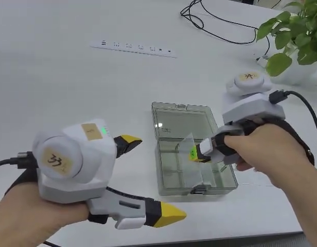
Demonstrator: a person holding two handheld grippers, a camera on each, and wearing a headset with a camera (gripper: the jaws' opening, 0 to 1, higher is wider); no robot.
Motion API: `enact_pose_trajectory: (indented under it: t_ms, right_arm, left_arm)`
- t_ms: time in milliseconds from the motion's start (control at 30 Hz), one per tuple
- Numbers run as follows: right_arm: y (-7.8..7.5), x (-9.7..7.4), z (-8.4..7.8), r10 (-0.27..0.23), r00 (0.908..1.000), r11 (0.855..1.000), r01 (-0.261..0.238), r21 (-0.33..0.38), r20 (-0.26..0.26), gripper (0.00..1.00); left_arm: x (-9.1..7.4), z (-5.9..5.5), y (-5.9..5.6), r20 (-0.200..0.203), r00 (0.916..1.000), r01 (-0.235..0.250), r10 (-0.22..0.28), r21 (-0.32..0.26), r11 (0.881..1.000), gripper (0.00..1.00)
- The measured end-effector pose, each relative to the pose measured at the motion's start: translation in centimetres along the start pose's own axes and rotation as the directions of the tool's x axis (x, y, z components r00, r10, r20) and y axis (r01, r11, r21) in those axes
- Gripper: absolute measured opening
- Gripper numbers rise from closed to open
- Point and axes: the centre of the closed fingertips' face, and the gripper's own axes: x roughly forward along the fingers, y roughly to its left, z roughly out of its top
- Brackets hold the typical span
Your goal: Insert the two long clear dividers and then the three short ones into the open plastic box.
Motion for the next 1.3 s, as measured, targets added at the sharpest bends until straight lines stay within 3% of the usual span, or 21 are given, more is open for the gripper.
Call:
enact_pose_trajectory:
  t_ms: [300, 733, 1133, 1300]
  right_arm:
    - [0.0, 0.5, 0.3, -0.027, 0.9996, 0.996, 0.025, -0.090, -0.012, 0.07]
    - [-0.2, 2.0, 0.4, -0.019, 0.9996, 0.990, 0.016, -0.141, -0.023, 0.08]
    - [-0.3, 2.9, 0.1, 0.015, 0.9999, 0.990, -0.016, -0.143, -0.004, 0.09]
    - [-0.1, 2.9, 0.1, 0.067, 0.9975, 0.988, -0.064, -0.141, 0.020, 0.10]
  left_arm:
    - [0.0, 0.0, 0.1, -0.004, 1.0000, 0.001, -0.001, -0.001, 1.000, 0.96]
    - [0.1, 0.1, 0.1, -0.006, 1.0000, 0.000, 0.000, 0.000, 1.000, 0.97]
    - [-0.1, 0.4, 0.1, -0.008, 0.9998, -0.020, 0.020, -0.003, 1.000, 0.96]
    - [-0.2, 0.6, -0.1, -0.014, 0.9994, -0.033, 0.033, -0.006, 0.999, 0.96]
